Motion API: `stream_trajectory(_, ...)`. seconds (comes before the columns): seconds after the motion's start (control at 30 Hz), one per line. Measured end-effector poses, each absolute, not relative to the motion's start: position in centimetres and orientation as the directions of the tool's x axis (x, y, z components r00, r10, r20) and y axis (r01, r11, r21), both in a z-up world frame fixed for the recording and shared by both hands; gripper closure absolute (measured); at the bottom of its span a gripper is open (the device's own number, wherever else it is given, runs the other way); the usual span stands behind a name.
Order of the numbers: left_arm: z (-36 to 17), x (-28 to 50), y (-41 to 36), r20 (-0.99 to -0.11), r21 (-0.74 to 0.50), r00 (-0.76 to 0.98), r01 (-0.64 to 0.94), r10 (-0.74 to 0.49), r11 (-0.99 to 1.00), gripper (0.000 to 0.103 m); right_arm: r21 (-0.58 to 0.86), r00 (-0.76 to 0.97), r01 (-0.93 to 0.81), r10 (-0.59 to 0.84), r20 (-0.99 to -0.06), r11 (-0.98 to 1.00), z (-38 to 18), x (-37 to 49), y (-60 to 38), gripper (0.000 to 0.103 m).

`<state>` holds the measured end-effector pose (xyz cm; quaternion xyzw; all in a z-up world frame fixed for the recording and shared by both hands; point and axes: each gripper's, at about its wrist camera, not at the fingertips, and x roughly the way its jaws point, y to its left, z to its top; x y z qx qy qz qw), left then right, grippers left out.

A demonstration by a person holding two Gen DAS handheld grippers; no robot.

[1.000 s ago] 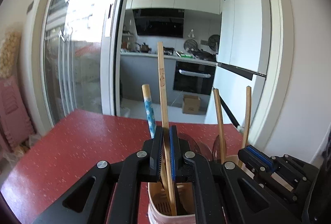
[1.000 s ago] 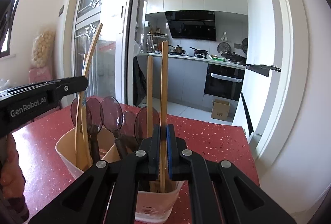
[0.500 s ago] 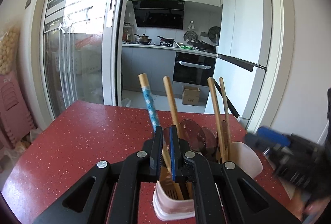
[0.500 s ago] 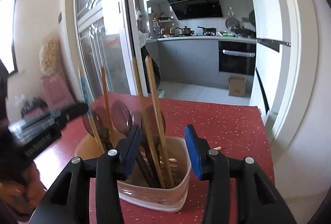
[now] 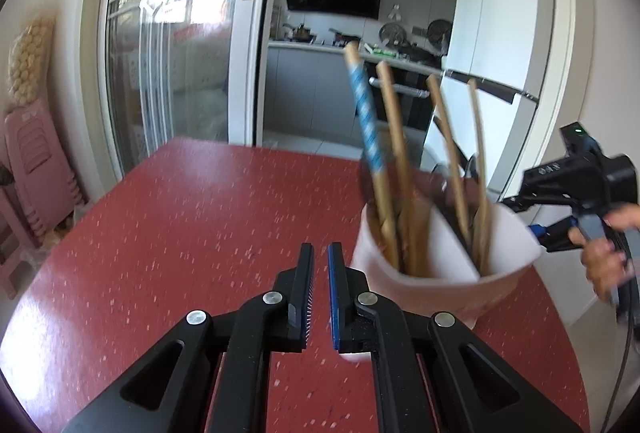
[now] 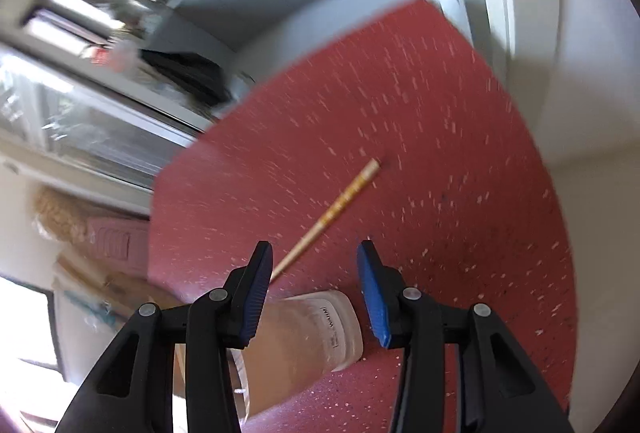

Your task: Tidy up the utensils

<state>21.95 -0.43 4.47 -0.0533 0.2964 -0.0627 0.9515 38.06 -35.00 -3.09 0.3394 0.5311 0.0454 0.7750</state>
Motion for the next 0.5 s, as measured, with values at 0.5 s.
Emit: stream_trajectory(0.5, 0.3, 20.2, 2.6, -0.628, -0.1, 0.776, -0.002, -0.062, 0.995, 0.067, 0.354, 0.139, 0.415, 0.326, -0.935, 0.838, -9.6, 46.8, -32.9, 0.068)
